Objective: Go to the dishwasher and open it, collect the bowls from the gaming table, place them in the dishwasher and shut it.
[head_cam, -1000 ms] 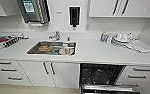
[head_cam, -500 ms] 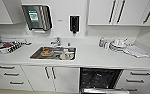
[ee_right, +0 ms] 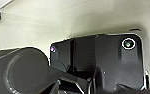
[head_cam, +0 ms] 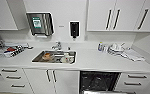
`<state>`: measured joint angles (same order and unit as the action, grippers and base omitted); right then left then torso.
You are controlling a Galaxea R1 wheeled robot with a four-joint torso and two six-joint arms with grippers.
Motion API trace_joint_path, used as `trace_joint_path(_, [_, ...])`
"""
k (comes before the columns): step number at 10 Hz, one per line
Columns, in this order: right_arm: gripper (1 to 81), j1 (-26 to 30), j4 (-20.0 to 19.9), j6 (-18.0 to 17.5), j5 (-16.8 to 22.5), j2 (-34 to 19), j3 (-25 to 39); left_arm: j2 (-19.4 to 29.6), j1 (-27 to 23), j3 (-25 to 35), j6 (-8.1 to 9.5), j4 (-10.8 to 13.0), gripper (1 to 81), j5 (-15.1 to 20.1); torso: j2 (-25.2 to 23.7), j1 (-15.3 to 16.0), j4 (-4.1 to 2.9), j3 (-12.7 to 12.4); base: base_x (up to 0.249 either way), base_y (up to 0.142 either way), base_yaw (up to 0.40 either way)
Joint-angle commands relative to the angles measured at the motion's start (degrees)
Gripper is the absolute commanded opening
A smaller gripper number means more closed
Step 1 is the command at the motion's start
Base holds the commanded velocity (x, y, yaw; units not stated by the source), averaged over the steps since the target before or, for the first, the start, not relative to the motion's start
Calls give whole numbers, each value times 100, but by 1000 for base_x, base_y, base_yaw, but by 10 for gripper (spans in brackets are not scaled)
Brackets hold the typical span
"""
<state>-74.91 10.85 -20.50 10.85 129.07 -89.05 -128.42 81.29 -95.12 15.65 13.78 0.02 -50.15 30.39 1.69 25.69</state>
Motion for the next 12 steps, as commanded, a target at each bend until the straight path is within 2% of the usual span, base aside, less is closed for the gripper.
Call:
trace_joint_path(1, [811,218,31,99,23,-55,-128,-290,-73,-463,-27,46,811,208,551,-354,0,4,0,0,0])
trace_joint_path(4, [811,-81,22,108,-434,341,-813,-703,32,-1016,-27,38,811,200,1152,-745,0,-13,0,0,0])
trace_joint_path(6, [811,-204,31,117,-566,542,-1147,-948,103,-1332,-36,46,811,200,1543,-999,0,-13,0,0,0])
trace_joint_path(7, [811,-257,31,126,-584,693,-1386,-1108,120,-1544,-36,46,811,200,1742,-1128,0,-363,0,0,0])
trace_joint_path(12, [811,-389,32,205,-584,1105,-1903,-1687,208,-2228,-36,46,811,208,2708,-1757,0,-773,0,0,0])
